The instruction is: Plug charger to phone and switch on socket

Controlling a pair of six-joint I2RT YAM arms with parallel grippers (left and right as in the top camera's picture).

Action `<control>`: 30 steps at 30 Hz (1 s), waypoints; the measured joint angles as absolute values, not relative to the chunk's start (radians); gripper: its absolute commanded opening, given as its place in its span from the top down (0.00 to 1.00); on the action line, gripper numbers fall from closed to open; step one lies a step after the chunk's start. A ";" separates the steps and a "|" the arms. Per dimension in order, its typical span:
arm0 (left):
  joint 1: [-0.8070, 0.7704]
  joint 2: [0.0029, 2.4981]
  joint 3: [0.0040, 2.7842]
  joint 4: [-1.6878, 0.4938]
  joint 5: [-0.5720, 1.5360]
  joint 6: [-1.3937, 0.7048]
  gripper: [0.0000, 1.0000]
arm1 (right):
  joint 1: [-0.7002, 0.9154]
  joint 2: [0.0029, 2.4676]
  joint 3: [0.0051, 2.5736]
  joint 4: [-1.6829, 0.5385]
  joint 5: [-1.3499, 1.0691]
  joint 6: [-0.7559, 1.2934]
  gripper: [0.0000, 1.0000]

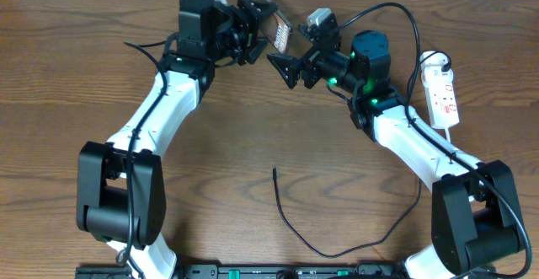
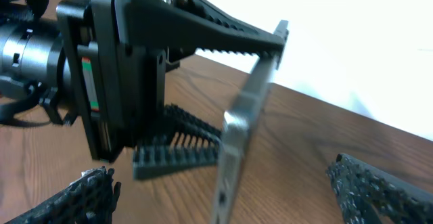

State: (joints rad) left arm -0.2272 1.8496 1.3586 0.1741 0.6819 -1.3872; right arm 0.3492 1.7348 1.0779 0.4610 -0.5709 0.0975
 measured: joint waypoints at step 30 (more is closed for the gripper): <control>-0.254 1.850 1.359 0.174 0.731 -1.414 0.93 | 0.405 1.735 1.078 0.493 -0.356 0.135 0.04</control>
State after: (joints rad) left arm -0.2543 1.8496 1.3586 0.1741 0.7311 -1.4139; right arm 0.4049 1.7348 1.0782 0.4934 -0.3561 0.1349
